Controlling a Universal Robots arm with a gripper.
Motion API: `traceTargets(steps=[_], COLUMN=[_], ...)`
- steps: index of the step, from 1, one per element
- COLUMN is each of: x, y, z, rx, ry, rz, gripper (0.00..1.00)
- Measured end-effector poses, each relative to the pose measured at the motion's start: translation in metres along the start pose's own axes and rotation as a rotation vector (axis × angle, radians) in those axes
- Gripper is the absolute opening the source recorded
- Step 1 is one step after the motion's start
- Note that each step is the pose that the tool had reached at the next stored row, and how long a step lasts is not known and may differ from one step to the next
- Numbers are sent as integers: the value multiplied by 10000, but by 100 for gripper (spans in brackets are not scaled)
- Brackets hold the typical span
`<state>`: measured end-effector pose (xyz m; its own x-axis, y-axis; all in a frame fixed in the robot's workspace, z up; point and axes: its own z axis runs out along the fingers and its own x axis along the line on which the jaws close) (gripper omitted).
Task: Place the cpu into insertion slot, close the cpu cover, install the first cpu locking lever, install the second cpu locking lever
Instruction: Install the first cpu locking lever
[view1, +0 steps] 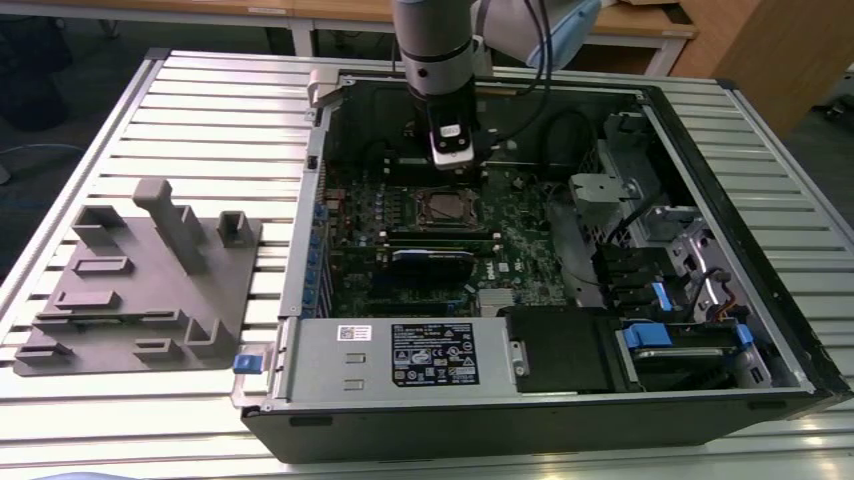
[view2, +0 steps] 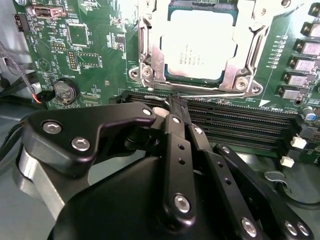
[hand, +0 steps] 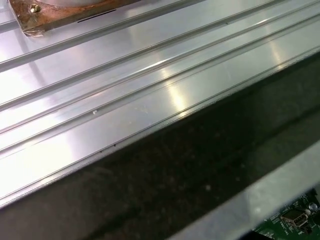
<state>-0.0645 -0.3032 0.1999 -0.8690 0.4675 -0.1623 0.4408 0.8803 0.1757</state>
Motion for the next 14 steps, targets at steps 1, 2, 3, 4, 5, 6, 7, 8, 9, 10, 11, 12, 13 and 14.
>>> traceTargets(steps=[1, 2, 3, 4, 5, 6, 7, 8, 9, 10, 11, 12, 13, 14], x=[-2, -4, -7, -10, -13, -16, -19, -22, -24, -25, -26, -27, -28, -28], y=[-4, -9, -14, -20, -26, -32, -38, -44, -48, -51, -55, -59, -63, -67], z=[-1, -1, -1, -1, -2, -2, -2, -2, -1, 0, 2, 5, 9, 13], rx=[0, -1, -2, -1, -1, -2, -4, -4, -5, -7, -10, -13, -18, -22], ry=[-2, -5, -8, -11, -14, -18, -20, -23, -27, -32, -39, -45, -53, -61], rz=[-1, 0, 0, 0, -1, -2, -2, -2, -3, -3, -3, -5, -5, -6], gripper=[11, 11, 11, 11, 11, 11, 11, 11, 11, 11, 11, 11, 11, 11])
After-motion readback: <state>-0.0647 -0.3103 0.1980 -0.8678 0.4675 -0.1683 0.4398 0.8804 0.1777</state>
